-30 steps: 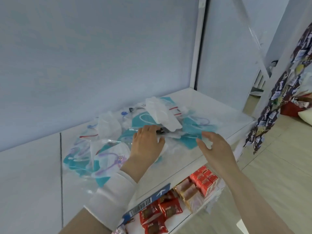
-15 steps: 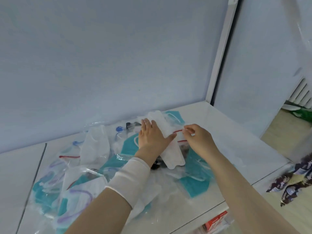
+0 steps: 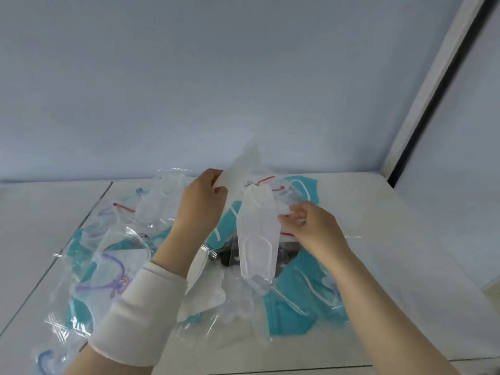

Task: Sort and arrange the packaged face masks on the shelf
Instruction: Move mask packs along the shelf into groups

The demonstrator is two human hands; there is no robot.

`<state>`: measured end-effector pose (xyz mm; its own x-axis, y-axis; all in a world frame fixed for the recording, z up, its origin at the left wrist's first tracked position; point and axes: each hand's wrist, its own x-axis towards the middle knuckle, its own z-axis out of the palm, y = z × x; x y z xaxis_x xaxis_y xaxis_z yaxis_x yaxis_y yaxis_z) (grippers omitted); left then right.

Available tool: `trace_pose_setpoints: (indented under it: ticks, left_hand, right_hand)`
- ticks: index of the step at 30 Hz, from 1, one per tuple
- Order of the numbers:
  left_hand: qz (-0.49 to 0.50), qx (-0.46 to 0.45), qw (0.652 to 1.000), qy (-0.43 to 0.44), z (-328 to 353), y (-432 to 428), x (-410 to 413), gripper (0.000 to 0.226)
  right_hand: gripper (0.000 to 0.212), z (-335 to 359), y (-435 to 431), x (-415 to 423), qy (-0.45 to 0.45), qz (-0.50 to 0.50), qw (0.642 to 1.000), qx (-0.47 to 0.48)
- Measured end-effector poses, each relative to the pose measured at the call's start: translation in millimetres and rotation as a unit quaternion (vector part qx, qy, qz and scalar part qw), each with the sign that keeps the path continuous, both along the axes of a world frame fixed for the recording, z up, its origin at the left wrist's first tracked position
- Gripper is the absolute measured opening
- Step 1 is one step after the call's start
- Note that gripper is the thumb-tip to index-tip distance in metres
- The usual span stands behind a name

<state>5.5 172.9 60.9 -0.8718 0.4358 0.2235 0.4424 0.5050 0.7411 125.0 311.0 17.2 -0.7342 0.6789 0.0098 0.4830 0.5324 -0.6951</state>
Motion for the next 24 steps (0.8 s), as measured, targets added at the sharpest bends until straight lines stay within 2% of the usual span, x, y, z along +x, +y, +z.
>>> trace_pose_setpoints:
  ticks: [2, 5, 8, 11, 14, 16, 18, 20, 21, 24]
  left_hand:
    - [0.055, 0.104, 0.991, -0.057, 0, -20, 0, 0.031]
    - [0.082, 0.264, 0.943, -0.187, -13, -45, 2, 0.022]
    - [0.082, 0.342, 0.895, -0.276, -26, -62, 4, 0.016]
    - [0.093, 0.376, 0.867, -0.314, -35, -75, 8, 0.022]
    - [0.088, 0.387, 0.856, -0.331, -42, -87, 15, 0.023]
    - [0.085, 0.388, 0.856, -0.330, -45, -92, 18, 0.024]
    - [0.094, 0.399, 0.853, -0.322, -47, -95, 20, 0.027]
    - [0.103, 0.401, 0.855, -0.314, -48, -97, 21, 0.032]
    - [0.104, 0.401, 0.855, -0.313, -48, -99, 21, 0.034]
    - [0.104, 0.401, 0.857, -0.306, -46, -106, 24, 0.043]
  right_hand:
    - [0.062, -5, -6, -6, -0.046, 0.008, 0.997, 0.065]
    - [0.081, -11, -16, -19, -0.093, 0.002, 0.984, 0.152]
    - [0.085, -11, -23, -32, -0.102, -0.008, 0.986, 0.132]
    - [0.067, -5, -23, -38, -0.017, -0.021, 1.000, 0.014]
    - [0.035, 14, -18, -37, 0.118, -0.026, 0.984, -0.134]
    - [0.031, 25, -20, -37, 0.135, -0.007, 0.983, -0.125]
    - [0.052, 27, -29, -37, 0.028, 0.018, 0.999, -0.011]
    - [0.080, 17, -42, -38, -0.120, 0.039, 0.987, 0.096]
    - [0.087, 12, -48, -39, -0.162, 0.046, 0.978, 0.120]
    - [0.088, 3, -58, -41, -0.149, 0.041, 0.980, 0.129]
